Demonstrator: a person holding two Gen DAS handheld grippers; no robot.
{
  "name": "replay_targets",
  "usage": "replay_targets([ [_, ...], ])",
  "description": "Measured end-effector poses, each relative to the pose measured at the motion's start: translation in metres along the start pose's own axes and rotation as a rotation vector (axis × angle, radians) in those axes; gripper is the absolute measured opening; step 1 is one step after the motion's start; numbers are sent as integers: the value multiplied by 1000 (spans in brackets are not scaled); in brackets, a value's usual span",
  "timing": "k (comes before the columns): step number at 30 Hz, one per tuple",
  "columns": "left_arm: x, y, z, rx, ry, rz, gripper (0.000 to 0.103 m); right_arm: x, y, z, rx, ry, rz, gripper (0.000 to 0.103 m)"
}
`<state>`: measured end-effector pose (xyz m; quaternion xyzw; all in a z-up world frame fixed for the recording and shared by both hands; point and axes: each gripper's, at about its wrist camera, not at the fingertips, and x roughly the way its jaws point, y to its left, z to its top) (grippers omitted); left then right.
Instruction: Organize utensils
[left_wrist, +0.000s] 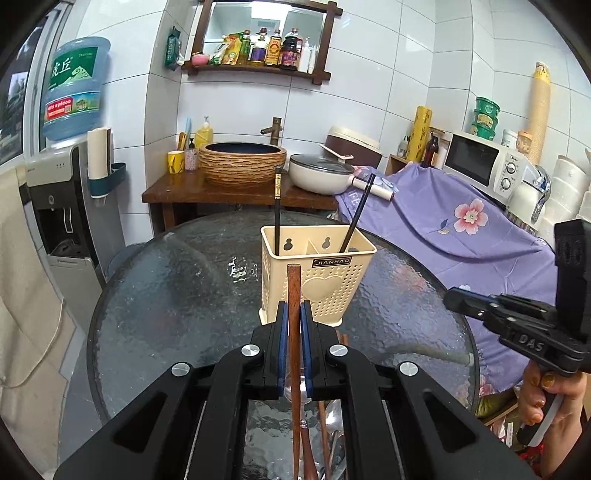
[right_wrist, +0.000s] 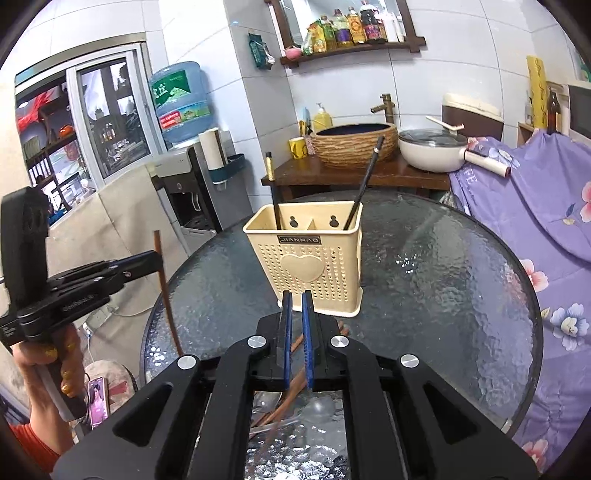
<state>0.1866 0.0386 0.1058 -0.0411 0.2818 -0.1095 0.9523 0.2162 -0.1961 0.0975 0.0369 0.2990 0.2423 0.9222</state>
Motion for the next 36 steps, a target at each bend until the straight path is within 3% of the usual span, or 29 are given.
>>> replay_targets([
  [4,0,0,0,2,-1,2,7,28,-9,-7,23,57,-29,7],
  [5,0,0,0,6,-3,9,7,36,-12,-10,36,75,-31,11],
  [6,-1,1,0,8,-5,12,7,43,-13,-13,40,92,-32,22],
  [8,-1,3,1,5,-4,6,7,67,-14,-24,37,152,-46,30],
  [16,-4,3,1,16,-13,15,7,135,-9,-57,54,301,-43,29],
  [18,-4,2,0,15,-13,14,7,148,-3,-60,51,330,-20,21],
  [26,-7,2,-1,20,-16,9,7,188,-1,-56,47,407,-43,14],
  [36,-8,2,-2,16,-15,9,7,217,-12,-50,37,474,-93,13],
])
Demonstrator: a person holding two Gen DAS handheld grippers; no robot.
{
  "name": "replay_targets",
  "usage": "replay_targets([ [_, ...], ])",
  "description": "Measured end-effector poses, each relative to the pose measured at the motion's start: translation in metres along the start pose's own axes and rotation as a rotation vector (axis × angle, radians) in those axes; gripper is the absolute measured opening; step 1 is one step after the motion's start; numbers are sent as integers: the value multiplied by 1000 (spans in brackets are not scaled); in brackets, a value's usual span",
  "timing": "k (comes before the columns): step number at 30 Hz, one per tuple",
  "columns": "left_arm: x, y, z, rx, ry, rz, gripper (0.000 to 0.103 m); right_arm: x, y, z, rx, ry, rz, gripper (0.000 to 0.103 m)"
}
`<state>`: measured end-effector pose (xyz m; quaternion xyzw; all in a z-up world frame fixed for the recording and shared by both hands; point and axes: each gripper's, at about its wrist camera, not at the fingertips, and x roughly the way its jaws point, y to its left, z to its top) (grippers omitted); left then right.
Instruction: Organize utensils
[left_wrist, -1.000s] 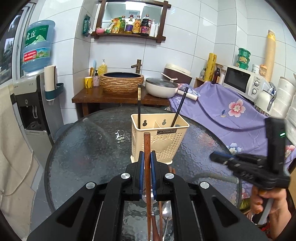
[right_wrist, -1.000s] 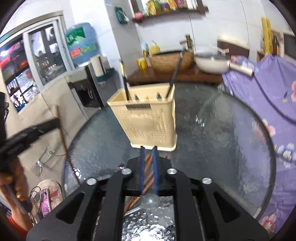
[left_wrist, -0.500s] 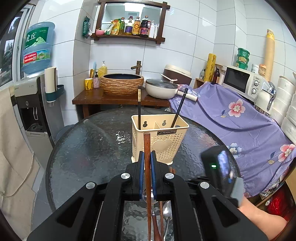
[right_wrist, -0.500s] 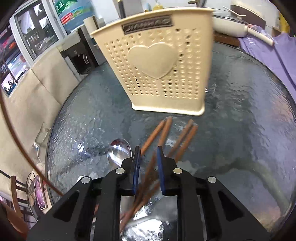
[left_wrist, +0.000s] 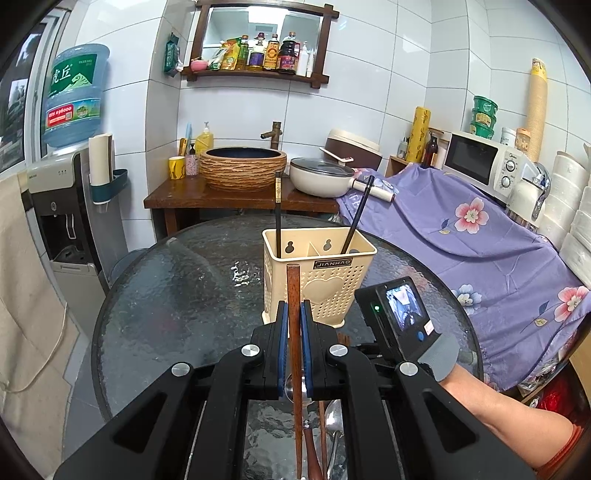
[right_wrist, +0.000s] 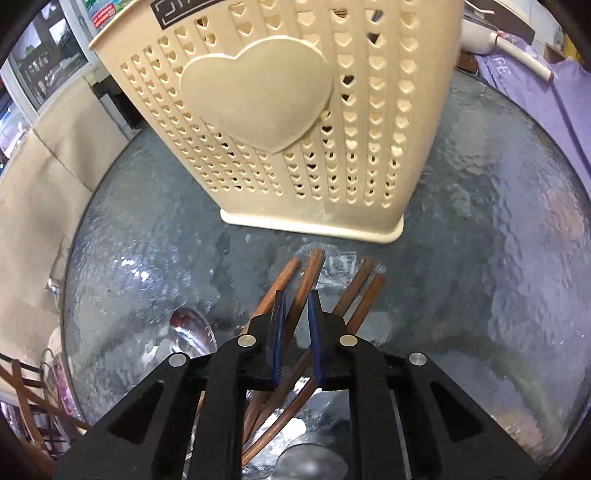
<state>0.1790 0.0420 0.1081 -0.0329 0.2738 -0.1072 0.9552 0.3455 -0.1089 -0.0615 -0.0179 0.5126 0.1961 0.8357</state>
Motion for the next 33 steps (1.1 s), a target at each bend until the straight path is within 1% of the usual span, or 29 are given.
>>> replay_targets([
  [5,0,0,0,1,0,1,7,7,14,7,-33,18,-57,13],
  [8,-1,0,0,2,0,0,7,11,19,11,-13,21,-68,12],
  [10,0,0,0,3,0,0,7,13,17,13,15,13,-49,11],
  [11,-1,0,0,6,-1,0,7,11,15,11,30,5,-31,9],
  [12,-1,0,0,9,-1,1,7,10,12,10,50,-10,-12,7],
  [16,-1,-1,-1,9,-1,2,7,-8,6,3,72,-80,18,7],
  [20,-1,0,-1,3,-1,-1,7,-37,10,-5,69,-159,78,7],
  [23,-1,-1,-1,2,-1,-2,7,-70,4,-10,73,-239,123,7],
  [25,-1,-1,-1,2,-1,-2,7,-97,3,-14,69,-312,153,7],
  [30,-1,-2,-1,0,-1,-4,7,-165,-3,-26,28,-457,167,7],
  [33,-2,-2,-1,1,-2,-5,7,-193,-8,-33,6,-494,172,7],
])
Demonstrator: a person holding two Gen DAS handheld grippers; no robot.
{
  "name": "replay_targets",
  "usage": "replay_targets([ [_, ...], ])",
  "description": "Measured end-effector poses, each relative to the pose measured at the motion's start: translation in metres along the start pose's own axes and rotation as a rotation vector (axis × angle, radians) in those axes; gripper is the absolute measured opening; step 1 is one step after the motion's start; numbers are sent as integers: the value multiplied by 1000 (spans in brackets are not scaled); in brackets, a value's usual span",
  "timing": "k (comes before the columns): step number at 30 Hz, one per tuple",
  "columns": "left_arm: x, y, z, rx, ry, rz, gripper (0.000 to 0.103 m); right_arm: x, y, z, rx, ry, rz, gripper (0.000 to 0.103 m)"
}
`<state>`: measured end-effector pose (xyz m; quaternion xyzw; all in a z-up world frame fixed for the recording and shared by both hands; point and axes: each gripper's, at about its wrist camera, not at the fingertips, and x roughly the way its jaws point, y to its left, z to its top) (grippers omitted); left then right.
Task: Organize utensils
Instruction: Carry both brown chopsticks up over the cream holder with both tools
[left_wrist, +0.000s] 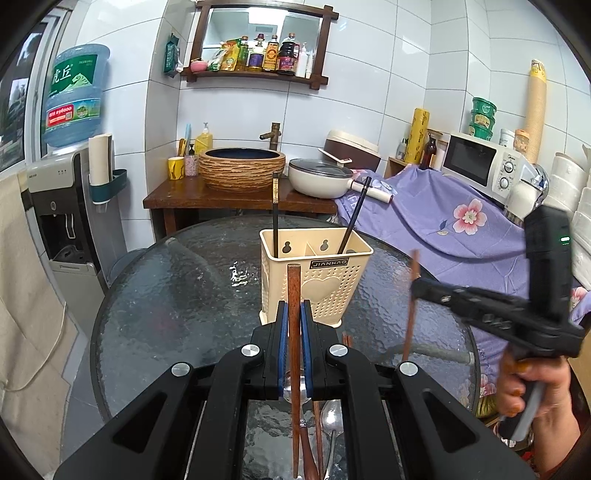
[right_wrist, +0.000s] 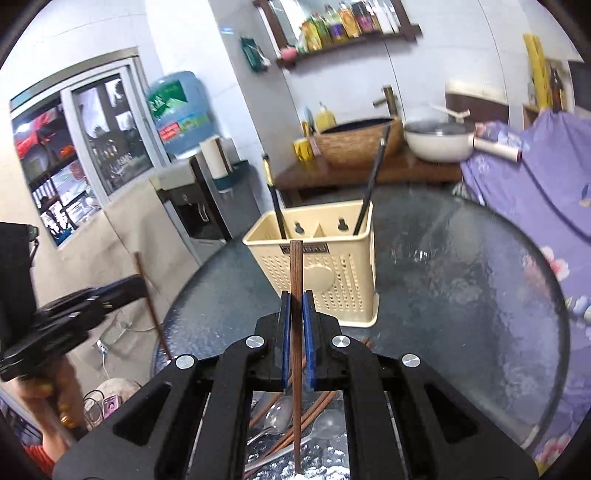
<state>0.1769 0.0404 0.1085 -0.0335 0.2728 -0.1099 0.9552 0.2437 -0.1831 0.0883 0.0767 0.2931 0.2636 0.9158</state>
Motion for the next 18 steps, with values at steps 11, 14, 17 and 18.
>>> replay_targets([
  [11,-10,-4,5,1,-17,-7,7,-32,17,-1,-62,-24,23,7],
  [14,-15,-4,9,4,-31,-11,7,-34,19,4,-67,-31,26,7],
  [17,-18,-5,14,8,-43,-11,7,-35,20,9,-75,-41,25,7],
  [18,-18,-6,15,10,-47,-11,7,-36,21,12,-75,-43,30,7],
])
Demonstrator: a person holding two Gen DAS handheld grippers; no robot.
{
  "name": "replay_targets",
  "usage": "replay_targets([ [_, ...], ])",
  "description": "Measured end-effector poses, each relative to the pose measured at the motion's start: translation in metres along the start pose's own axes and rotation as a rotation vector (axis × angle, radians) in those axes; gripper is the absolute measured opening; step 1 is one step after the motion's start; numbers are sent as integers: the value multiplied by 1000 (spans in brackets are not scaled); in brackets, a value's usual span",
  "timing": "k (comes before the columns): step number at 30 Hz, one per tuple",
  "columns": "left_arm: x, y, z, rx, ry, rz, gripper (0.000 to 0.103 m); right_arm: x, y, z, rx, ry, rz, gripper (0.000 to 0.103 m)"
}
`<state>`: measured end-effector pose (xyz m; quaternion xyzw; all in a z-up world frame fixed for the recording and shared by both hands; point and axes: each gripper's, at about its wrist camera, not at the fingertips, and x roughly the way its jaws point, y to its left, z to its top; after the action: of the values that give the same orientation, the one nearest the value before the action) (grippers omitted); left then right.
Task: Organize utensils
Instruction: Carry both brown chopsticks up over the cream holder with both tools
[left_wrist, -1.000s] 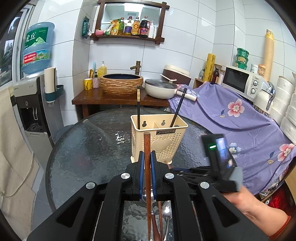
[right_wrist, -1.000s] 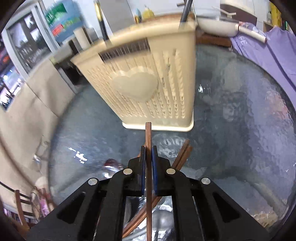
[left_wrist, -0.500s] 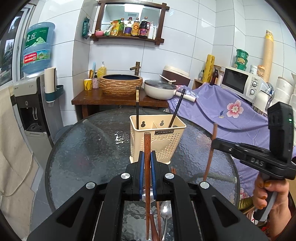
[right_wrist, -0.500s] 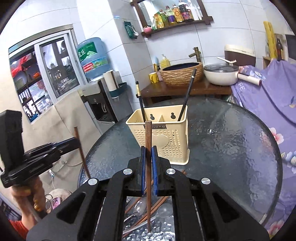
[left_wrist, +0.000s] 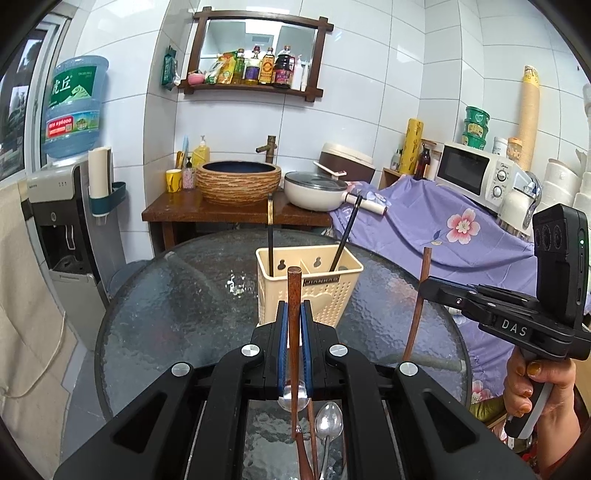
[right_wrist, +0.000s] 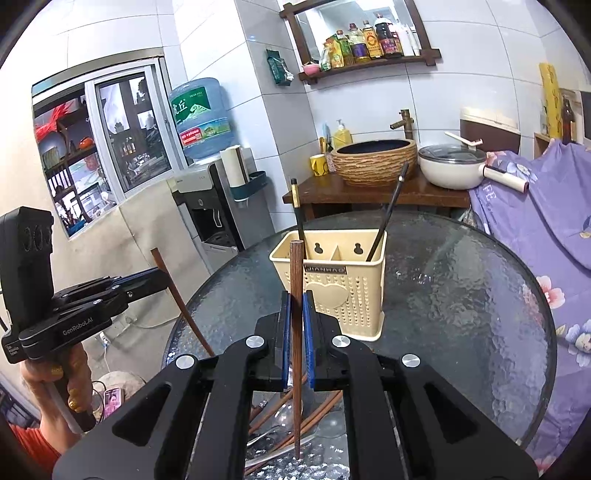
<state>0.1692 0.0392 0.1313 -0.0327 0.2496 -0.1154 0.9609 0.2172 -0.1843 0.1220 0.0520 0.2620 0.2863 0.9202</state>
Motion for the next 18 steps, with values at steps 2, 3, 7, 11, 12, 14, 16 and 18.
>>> replay_targets([
  [2,0,-2,4,3,-7,-2,7,-1,1,6,0,-3,7,7],
  [3,1,-3,8,6,-14,-4,7,-2,1,8,-3,-7,7,7],
  [7,2,-8,25,17,-36,-9,7,-3,2,26,-9,-26,3,7],
  [11,-2,-15,50,27,-73,-14,7,-7,3,53,-12,-66,2,7],
  [12,-3,-16,58,30,-84,-15,7,-9,3,64,-14,-84,-1,7],
  [14,-6,-20,78,34,-112,-13,7,-13,4,82,-14,-114,-11,7],
  [16,-8,-23,97,33,-138,-7,7,-15,4,106,-17,-148,-34,7],
  [18,-7,-27,120,36,-170,13,7,-16,5,127,-19,-178,-60,7],
])
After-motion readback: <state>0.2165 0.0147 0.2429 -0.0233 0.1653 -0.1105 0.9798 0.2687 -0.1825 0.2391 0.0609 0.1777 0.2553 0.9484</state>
